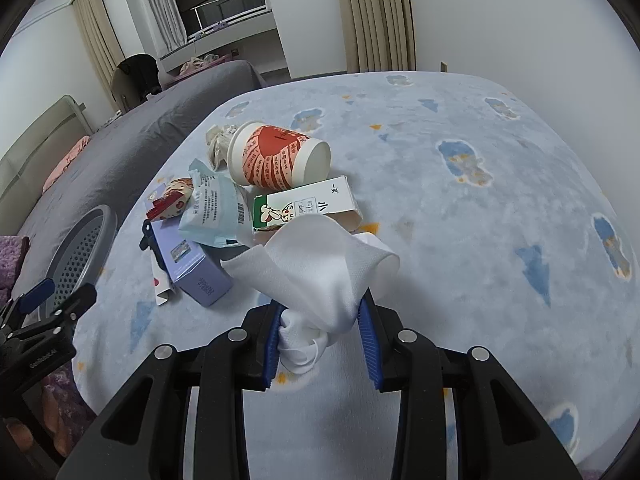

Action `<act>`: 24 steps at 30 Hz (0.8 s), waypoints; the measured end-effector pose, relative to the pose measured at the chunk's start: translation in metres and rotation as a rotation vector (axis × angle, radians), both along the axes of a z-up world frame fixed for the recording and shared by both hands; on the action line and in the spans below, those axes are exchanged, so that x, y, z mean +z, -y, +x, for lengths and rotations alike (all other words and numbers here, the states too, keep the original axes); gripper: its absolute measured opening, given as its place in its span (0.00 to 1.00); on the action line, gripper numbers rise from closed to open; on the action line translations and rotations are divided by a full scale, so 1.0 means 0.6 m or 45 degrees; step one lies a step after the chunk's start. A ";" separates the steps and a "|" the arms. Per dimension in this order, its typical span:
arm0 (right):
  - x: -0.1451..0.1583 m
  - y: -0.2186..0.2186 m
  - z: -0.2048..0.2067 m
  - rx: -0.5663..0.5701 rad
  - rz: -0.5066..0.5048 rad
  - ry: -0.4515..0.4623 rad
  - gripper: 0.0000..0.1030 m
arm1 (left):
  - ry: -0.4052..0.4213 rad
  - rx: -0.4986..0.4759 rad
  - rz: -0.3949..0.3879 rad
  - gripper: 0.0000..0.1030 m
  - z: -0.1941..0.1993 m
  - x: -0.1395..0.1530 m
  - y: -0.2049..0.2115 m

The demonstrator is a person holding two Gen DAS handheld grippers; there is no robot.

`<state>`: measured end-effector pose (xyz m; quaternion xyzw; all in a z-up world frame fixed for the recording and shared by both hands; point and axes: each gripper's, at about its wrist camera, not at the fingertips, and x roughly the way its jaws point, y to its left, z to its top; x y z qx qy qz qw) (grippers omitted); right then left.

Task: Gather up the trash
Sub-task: 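Grasp the playing card with the left tool while the right tool holds the tissue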

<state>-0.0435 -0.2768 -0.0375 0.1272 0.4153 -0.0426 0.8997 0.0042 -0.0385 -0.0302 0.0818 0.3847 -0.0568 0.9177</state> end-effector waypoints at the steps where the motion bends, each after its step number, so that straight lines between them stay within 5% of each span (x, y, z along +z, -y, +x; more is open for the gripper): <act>1: 0.003 -0.001 -0.003 0.002 0.004 0.007 0.32 | -0.003 -0.006 0.001 0.94 -0.002 -0.001 0.002; 15: 0.017 0.010 -0.013 0.031 0.071 0.040 0.32 | -0.156 -0.017 -0.044 0.94 0.017 -0.040 0.051; 24: 0.009 0.022 -0.012 0.031 0.115 0.026 0.32 | -0.164 -0.008 -0.037 0.94 0.039 -0.057 0.079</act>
